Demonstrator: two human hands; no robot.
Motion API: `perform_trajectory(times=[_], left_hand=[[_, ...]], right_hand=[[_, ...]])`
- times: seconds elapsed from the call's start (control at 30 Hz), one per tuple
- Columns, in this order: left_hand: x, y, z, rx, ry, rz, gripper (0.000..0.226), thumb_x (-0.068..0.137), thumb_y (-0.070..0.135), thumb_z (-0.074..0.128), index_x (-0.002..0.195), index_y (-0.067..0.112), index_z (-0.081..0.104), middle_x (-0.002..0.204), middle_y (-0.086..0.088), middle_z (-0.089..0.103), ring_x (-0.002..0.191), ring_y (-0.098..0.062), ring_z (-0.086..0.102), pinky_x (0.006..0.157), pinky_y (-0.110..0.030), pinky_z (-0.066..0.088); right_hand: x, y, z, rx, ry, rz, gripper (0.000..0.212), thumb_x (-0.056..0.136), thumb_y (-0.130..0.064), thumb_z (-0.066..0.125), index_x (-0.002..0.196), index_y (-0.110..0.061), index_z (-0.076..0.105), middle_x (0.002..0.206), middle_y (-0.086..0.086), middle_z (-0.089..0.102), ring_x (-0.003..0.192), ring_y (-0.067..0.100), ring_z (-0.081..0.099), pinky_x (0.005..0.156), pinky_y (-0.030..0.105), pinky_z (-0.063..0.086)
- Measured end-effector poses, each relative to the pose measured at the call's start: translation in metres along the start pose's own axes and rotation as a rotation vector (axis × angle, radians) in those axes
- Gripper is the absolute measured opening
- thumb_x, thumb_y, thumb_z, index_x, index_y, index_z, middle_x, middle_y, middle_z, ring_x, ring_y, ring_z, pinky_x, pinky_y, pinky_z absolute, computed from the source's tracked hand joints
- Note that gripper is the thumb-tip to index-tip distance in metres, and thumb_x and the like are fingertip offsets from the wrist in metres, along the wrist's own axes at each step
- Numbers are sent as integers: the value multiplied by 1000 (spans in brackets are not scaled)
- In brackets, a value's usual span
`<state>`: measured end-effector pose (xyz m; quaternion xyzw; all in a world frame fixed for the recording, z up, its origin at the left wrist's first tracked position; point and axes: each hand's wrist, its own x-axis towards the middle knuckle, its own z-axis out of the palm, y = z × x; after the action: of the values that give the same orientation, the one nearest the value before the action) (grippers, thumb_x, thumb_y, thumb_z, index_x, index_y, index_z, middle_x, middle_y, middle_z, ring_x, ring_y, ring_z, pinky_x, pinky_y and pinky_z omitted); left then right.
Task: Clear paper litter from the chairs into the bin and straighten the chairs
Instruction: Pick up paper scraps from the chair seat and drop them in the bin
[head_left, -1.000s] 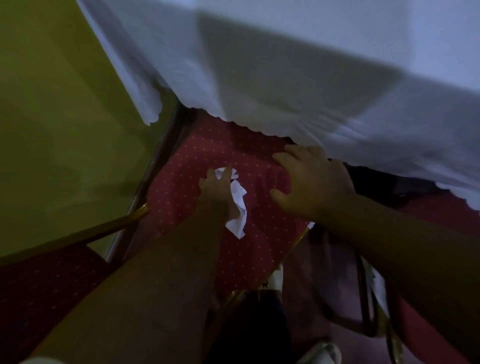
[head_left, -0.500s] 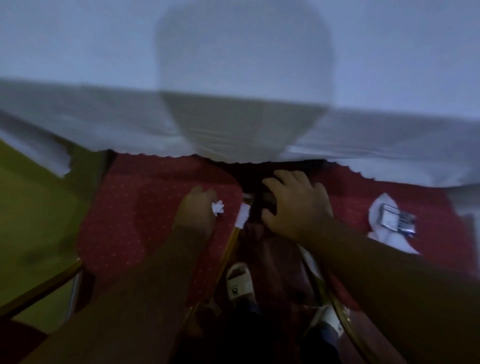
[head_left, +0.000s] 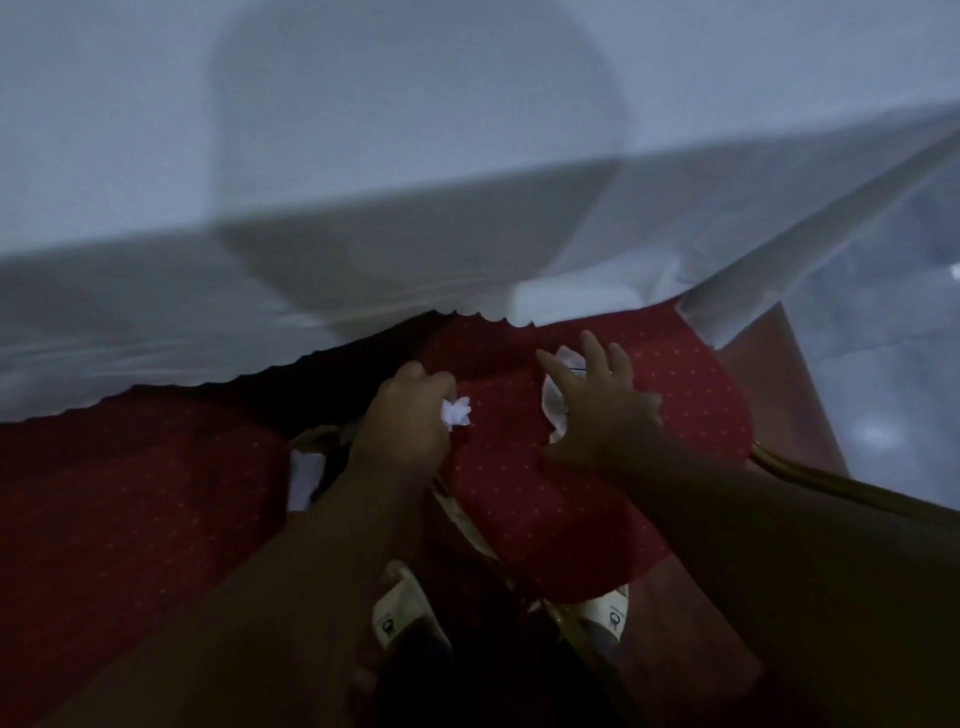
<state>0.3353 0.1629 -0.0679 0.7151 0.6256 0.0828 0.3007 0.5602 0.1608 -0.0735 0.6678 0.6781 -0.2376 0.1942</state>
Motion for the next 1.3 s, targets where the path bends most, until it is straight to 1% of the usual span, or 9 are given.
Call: perform_trajectory(times=[0.13, 0.2, 0.27, 0.37, 0.67, 0.87, 1.0, 1.13, 1.3], left_hand=[[3, -14, 22, -9, 8, 5, 16, 88, 20, 70, 75, 12, 64, 87, -12, 53, 73, -29, 57, 66, -41, 52], [2, -15, 29, -12, 19, -5, 19, 87, 21, 72, 72, 14, 63, 84, -11, 54, 70, -28, 58, 64, -43, 53], [-2, -12, 34, 11, 33, -24, 21, 86, 22, 74, 71, 14, 63, 82, -10, 54, 68, -28, 57, 62, -42, 52], [-7, -3, 37, 19, 18, -18, 18, 84, 18, 75, 72, 10, 64, 82, -10, 53, 66, -28, 57, 60, -37, 49], [-16, 42, 7, 36, -7, 27, 13, 82, 8, 74, 74, 11, 64, 84, -7, 53, 69, -24, 57, 59, -39, 53], [-42, 132, -67, 19, 46, 71, 14, 83, 11, 74, 74, 10, 64, 80, -6, 53, 69, -22, 56, 58, -37, 51], [-47, 195, -99, -6, 125, 109, 31, 91, 26, 69, 65, 15, 55, 73, -4, 58, 67, -19, 59, 58, -37, 51], [-60, 260, -110, 35, 281, 71, 24, 89, 21, 70, 72, 8, 60, 75, -11, 51, 65, -26, 53, 56, -35, 45], [-77, 328, -106, 35, 307, 44, 16, 85, 13, 70, 73, 12, 59, 76, -11, 52, 71, -27, 55, 57, -31, 35]], right_hand=[[24, 16, 28, 39, -69, 12, 126, 64, -58, 83, 149, -52, -9, 163, 5, -16, 148, 41, -8, 92, 81, 34], [25, 21, 37, 45, -34, -19, 123, 61, -55, 86, 150, -49, 1, 162, 9, 0, 145, 43, 8, 88, 70, 47], [19, 25, 44, 64, 58, -68, 101, 64, -46, 84, 145, -43, 23, 149, 8, 26, 131, 35, 29, 79, 53, 54], [8, 27, 51, 85, 97, -104, 76, 74, -32, 79, 135, -35, 35, 132, 2, 39, 117, 28, 39, 68, 43, 48], [-43, 53, -10, 84, 155, -63, 66, 77, -31, 76, 129, -37, 36, 121, -1, 47, 112, 26, 44, 66, 37, 45], [-137, 87, -116, 95, 254, -51, 61, 73, -31, 73, 126, -35, 42, 119, 2, 51, 113, 30, 47, 85, 45, 51], [-165, 110, -176, 60, 343, -93, 60, 77, -24, 76, 125, -38, 43, 115, 0, 49, 108, 27, 47, 74, 46, 54], [-180, 139, -223, 39, 393, -205, 62, 77, -25, 77, 127, -38, 43, 116, 2, 47, 111, 28, 45, 71, 40, 50], [-216, 188, -244, -5, 398, -230, 63, 77, -32, 78, 129, -39, 42, 120, 3, 50, 109, 27, 46, 69, 41, 53]])
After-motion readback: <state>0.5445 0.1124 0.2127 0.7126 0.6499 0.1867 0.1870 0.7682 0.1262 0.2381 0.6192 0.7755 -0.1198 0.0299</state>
